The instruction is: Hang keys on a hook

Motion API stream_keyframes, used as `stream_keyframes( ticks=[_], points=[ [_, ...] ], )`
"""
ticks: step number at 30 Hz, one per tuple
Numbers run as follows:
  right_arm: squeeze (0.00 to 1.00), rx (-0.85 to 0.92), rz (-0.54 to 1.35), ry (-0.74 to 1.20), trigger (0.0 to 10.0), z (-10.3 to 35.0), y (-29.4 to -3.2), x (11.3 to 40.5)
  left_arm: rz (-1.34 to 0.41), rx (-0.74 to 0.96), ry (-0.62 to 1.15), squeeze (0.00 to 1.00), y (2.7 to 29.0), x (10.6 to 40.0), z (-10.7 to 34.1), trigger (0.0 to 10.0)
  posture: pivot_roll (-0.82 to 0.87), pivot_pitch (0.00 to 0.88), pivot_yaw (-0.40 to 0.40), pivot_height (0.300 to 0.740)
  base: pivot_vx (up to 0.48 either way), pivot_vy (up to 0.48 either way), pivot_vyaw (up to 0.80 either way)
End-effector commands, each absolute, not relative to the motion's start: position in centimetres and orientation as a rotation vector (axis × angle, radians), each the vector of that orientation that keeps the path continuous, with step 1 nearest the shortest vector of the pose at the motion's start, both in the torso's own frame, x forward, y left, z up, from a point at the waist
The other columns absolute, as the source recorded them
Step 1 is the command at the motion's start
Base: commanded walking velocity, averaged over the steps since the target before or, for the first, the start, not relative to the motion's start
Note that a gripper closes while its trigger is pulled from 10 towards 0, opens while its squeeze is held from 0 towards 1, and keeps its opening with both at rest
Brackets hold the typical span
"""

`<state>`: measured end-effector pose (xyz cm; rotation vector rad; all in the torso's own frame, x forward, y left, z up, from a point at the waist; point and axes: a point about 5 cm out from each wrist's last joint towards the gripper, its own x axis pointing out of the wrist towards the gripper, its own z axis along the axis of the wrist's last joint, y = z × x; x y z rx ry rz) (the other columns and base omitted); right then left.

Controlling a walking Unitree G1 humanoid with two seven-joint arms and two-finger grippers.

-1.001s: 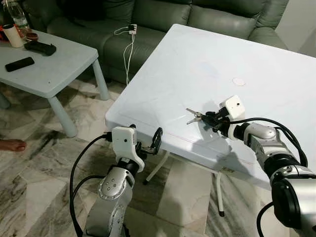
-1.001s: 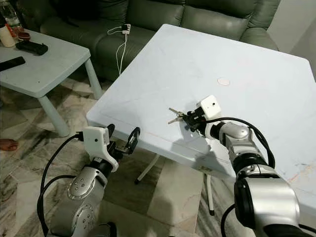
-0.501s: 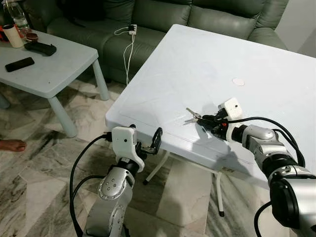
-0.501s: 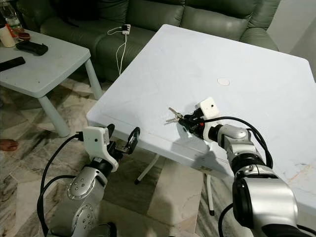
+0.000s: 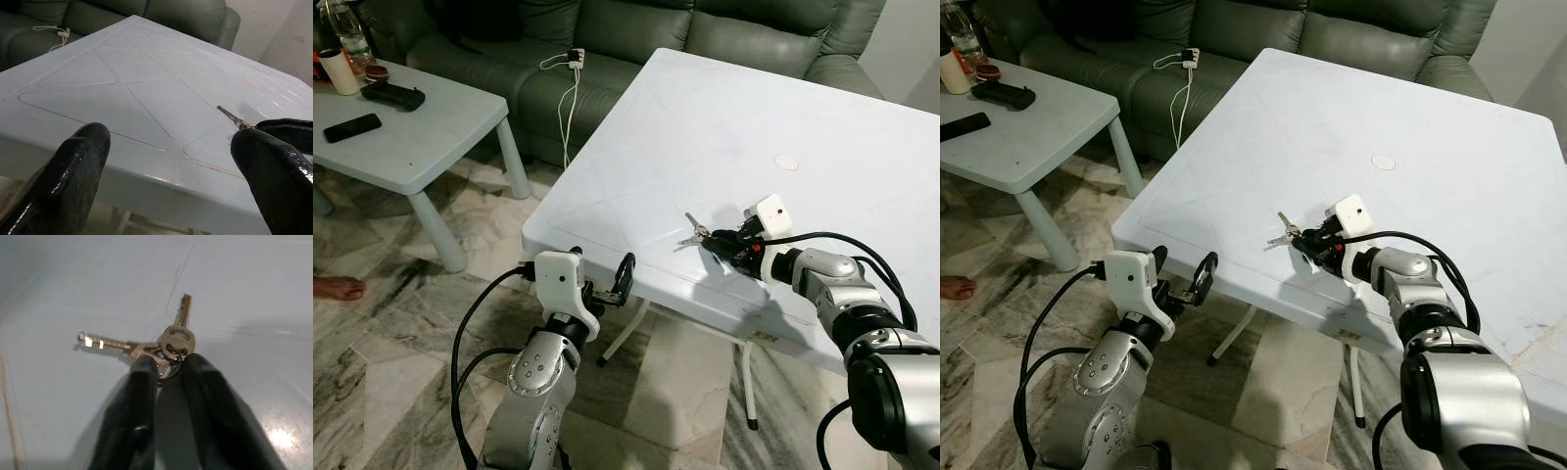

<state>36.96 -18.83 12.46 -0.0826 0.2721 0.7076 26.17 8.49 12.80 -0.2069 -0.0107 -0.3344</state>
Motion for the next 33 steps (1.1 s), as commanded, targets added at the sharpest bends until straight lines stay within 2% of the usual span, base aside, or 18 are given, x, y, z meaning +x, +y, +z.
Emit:
stream_keyframes(
  ticks=[1,20,21,22,23,26,27,28,29,33],
  points=[
    [0.00,-0.080,0.704,0.246,0.0,13.12,-19.11,37.17,-0.353,-0.236,-0.023,0.00,7.62,26.32,13.24,10.0,0.08,0.126,-0.106,0.740,0.000,0.000,0.00],
    [0.00,-0.047,0.711,0.210,0.0,13.83,-19.25,37.36,-0.354,-0.234,-0.028,0.00,7.58,26.48,13.31,10.0,0.08,0.119,-0.105,0.740,0.000,0.000,0.00],
    [0.00,-0.055,0.697,0.223,4.9,13.76,-19.32,37.41,-0.354,-0.234,-0.029,0.00,7.55,26.49,13.34,10.0,0.08,0.119,-0.105,0.740,0.000,0.000,0.00],
    [0.95,-0.042,0.695,0.227,10.0,13.74,-19.34,37.41,-0.354,-0.235,-0.030,0.00,7.52,26.50,13.38,10.0,0.08,0.119,-0.105,0.740,0.000,0.000,0.00],
    [1.00,-0.029,0.701,0.222,10.0,13.79,-19.30,37.40,-0.355,-0.235,-0.031,0.00,7.51,26.51,13.37,10.0,0.07,0.113,-0.104,0.740,0.000,0.000,0.00],
    [1.00,-0.028,0.701,0.226,10.0,13.77,-19.28,37.41,-0.357,-0.233,-0.032,0.00,7.49,26.53,13.36,10.0,0.07,0.113,-0.104,0.740,0.000,0.000,0.00],
    [0.78,-0.047,0.711,0.228,10.0,13.76,-19.23,37.38,-0.357,-0.233,-0.032,0.00,7.49,26.54,13.35,10.0,0.07,0.110,-0.104,0.740,0.000,0.000,0.00],
    [0.78,-0.055,0.723,0.222,10.0,13.80,-19.17,37.35,-0.357,-0.233,-0.032,0.00,7.49,26.54,13.36,10.0,0.07,0.110,-0.104,0.740,0.000,0.000,0.00],
    [0.00,-0.056,0.732,0.225,10.0,13.76,-19.12,37.32,-0.357,-0.233,-0.033,0.00,7.50,26.55,13.34,10.0,0.08,0.106,-0.104,0.740,0.000,0.000,0.00],
    [0.00,-0.057,0.728,0.233,10.0,13.71,-19.06,37.34,-0.356,-0.233,-0.034,0.00,7.48,26.56,13.36,10.0,0.08,0.105,-0.104,0.740,0.000,0.000,0.00]
  ],
)
